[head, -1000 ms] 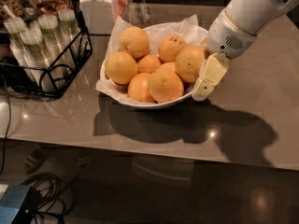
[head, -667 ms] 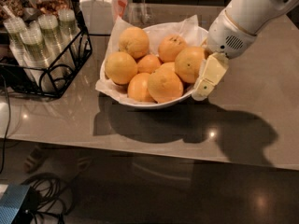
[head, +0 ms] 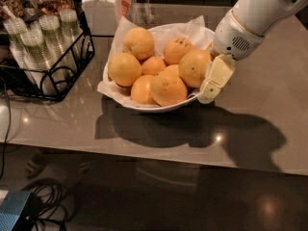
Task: Pick orange from white bowl
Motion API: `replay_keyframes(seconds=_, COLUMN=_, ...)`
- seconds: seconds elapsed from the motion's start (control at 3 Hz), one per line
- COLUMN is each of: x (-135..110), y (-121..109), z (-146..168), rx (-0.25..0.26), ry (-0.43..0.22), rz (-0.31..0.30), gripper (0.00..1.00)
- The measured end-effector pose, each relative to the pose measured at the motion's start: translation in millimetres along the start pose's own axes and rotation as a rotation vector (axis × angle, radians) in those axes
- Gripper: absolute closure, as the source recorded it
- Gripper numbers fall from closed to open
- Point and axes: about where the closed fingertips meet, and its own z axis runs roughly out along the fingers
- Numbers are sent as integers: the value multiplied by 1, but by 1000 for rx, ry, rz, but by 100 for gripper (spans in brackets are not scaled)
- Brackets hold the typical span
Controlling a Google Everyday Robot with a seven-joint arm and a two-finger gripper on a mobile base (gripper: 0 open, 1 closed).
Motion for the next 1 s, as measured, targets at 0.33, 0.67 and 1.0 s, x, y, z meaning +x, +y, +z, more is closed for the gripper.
replay_keyframes(seconds=0.33, x=-18, y=-2, z=-2, rx=5, ry=-35, rz=-23, gripper=100)
replay_keyframes(seconds=0.67, x=-17, y=-2, z=-2, rx=6, ry=-35, rz=-23, gripper=100)
replay_keyframes(seconds=1.0, x=-26, y=-2, z=-4, rx=12, ry=-56, rz=-32, gripper=100)
